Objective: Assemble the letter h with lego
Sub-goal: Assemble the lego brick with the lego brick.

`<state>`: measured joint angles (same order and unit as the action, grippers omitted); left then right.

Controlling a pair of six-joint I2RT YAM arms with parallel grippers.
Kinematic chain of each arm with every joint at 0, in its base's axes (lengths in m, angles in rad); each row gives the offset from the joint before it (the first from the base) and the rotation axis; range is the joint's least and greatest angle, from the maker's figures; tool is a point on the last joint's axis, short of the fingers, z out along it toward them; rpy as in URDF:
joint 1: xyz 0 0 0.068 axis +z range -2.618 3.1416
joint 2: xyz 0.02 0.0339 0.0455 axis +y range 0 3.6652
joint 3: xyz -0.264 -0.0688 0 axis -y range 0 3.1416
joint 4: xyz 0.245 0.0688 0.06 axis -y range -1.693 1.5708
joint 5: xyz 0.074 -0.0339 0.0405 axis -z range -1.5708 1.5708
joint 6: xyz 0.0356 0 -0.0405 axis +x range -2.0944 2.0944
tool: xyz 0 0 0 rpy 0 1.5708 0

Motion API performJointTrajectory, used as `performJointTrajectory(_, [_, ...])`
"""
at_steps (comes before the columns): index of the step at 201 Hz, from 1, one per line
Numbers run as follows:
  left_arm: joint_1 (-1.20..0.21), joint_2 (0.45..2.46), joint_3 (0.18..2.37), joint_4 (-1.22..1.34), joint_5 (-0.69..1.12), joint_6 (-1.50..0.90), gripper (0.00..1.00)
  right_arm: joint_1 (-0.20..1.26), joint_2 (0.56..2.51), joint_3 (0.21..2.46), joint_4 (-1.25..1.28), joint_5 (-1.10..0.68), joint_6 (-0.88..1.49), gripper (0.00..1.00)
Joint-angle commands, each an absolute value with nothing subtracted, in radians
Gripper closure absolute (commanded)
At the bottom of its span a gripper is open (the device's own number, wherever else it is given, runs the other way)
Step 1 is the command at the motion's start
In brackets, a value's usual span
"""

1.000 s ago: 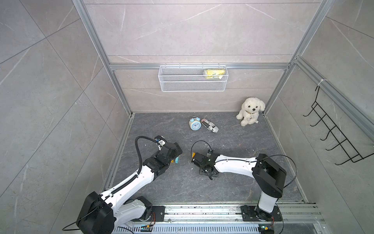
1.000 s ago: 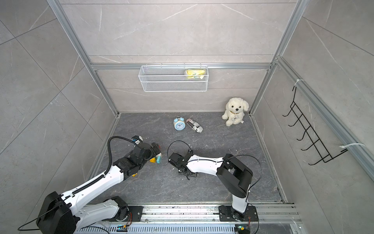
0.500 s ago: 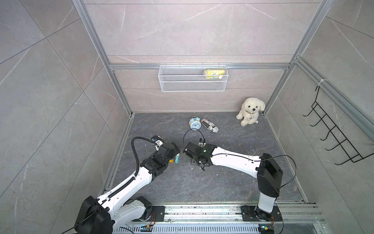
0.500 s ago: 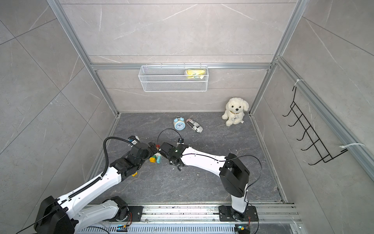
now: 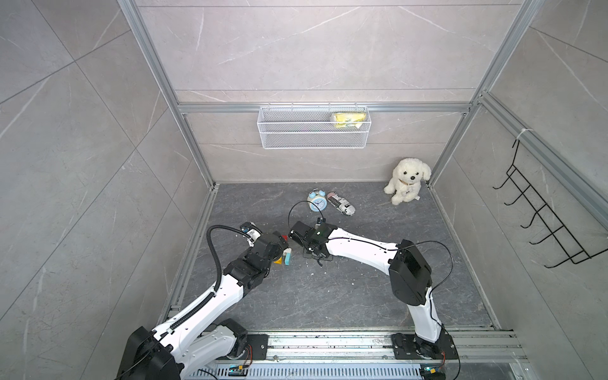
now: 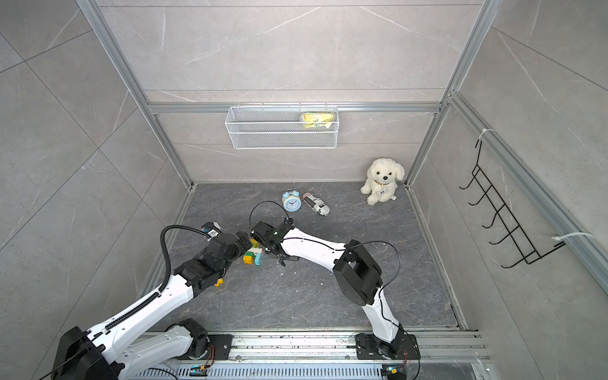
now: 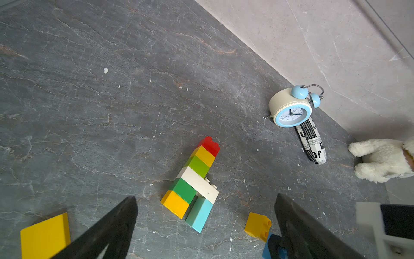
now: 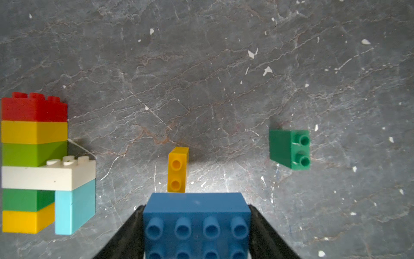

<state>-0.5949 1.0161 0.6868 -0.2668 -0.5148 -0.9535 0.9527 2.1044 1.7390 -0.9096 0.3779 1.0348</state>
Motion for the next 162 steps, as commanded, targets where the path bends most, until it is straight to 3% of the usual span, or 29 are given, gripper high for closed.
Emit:
performJointTrajectory(1, [-0.591,0.998,0.687,-0.279,-0.543,-0.968,0.01,0.939,2.136,1.778,-0.934,0.373,1.03,0.61])
performJointTrajectory(162, [-0.591,1.014,0.692,-0.273,-0.527,-0.965,0.0,0.903,2.186,1.802,-0.941,0.356,1.025,0.61])
